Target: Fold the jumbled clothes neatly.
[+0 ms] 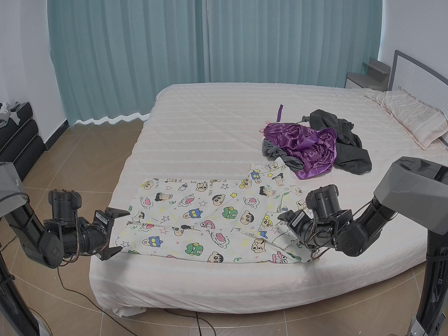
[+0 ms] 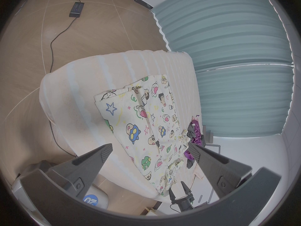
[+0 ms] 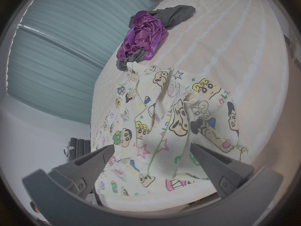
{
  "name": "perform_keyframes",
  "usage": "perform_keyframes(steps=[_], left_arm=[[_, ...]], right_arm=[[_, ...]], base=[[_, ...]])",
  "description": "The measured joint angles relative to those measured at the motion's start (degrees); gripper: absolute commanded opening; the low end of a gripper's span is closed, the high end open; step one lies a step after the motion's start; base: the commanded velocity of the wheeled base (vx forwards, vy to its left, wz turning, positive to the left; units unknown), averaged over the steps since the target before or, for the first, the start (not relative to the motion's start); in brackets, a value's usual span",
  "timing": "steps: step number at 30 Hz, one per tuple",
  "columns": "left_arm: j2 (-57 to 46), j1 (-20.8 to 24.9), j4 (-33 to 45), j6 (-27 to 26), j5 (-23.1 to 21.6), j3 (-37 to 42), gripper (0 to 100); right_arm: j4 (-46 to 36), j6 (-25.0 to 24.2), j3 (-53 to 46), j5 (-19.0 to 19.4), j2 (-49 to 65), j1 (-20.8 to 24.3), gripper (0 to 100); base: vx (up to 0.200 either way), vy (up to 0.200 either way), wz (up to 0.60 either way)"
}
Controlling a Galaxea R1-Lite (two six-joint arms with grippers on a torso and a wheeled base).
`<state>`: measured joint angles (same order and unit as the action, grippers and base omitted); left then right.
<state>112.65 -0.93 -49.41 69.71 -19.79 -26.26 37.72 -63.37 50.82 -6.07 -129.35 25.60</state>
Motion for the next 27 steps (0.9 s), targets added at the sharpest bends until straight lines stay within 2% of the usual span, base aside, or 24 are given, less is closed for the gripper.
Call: perform_keyframes(steps=[4, 12, 16, 17, 23, 27], left_arm=[[0.46, 0.11, -0.12, -0.02, 0.02, 0.11, 100], [0.79, 0.35, -0.10, -0.07, 0.02, 0.22, 100], [0.88, 0.44, -0.13, -0.10, 0.06, 0.33, 100], [0.90, 0.44, -0.16, -0.11, 0.05, 0.30, 100], [0.91, 0.49, -0.16, -0.11, 0.05, 0.24, 100], [0.96, 0.49, -0.13, -0.11, 0.09, 0.22, 100]], right_arm=[[0.55, 0.77, 0.46, -1.67, -1.84, -0.17, 100], [7.12, 0.88, 0.80, -1.83, -4.17, -0.79, 100], [7.83, 0.96, 0.83, -1.84, -4.99, -1.33, 100], [7.80, 0.99, 0.85, -1.84, -5.18, -1.40, 0], [6.75, 1.13, 0.94, -2.08, -5.66, -1.76, 0], [3.11, 1.32, 0.96, -2.71, -5.13, -1.96, 0]], base=[[0.000, 0.000, 0.00], [0.000, 0.000, 0.00], [0.000, 0.000, 0.00], [0.000, 0.000, 0.00], [0.000, 0.000, 0.00], [0.000, 0.000, 0.00]])
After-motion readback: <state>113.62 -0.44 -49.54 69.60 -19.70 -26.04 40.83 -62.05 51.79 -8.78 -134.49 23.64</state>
